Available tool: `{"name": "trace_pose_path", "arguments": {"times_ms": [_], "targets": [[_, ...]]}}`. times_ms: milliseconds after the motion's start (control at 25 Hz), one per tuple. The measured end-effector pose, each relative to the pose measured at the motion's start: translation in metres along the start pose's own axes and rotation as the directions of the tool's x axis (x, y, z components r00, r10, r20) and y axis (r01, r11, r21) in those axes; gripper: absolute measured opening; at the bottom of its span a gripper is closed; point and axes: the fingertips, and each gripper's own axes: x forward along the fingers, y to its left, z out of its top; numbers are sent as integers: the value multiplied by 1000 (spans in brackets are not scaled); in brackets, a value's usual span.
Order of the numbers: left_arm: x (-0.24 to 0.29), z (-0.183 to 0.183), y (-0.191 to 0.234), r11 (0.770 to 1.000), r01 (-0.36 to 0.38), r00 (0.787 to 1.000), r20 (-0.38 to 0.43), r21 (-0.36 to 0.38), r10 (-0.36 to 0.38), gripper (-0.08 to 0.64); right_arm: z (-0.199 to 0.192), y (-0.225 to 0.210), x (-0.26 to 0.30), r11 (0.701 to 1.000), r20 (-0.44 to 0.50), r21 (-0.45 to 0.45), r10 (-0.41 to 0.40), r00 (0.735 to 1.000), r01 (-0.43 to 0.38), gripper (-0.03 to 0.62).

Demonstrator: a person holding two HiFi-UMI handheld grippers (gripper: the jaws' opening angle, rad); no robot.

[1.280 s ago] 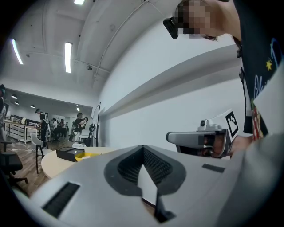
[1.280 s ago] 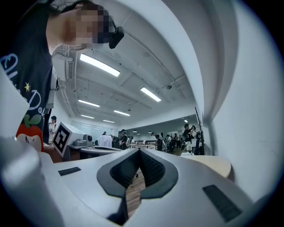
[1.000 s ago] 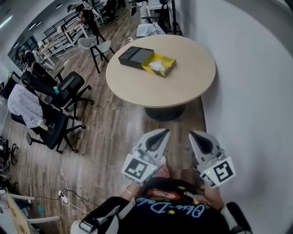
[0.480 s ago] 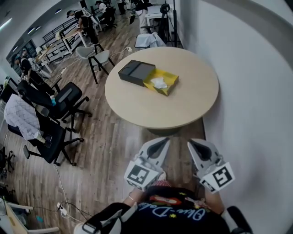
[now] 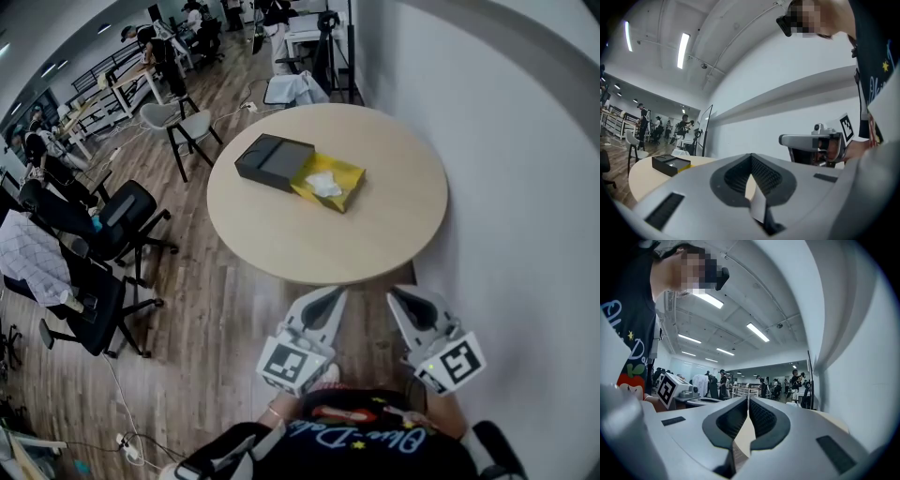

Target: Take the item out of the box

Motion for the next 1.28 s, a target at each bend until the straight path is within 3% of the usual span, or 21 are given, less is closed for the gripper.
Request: {"name": "trace_pose_path", "arguments": {"times_ms": [320, 640, 960, 1280], "targets": [[-7, 9, 43, 999, -38, 999, 12, 1, 38, -14, 9, 1, 52, 999, 9, 20, 33, 999, -34, -3], [-5, 6, 79, 997, -73, 997, 13, -6, 73, -14, -6, 2, 87, 996, 8, 68, 64, 998, -64, -5], [7, 3, 94, 995, -94, 996, -3, -18, 94, -14, -10, -18, 102, 994, -6, 85, 65, 998, -64, -3], [34, 7, 124, 987, -161, 987, -20, 10, 161, -14, -11, -51, 142, 983, 29, 114, 143, 989, -146, -5]]}}
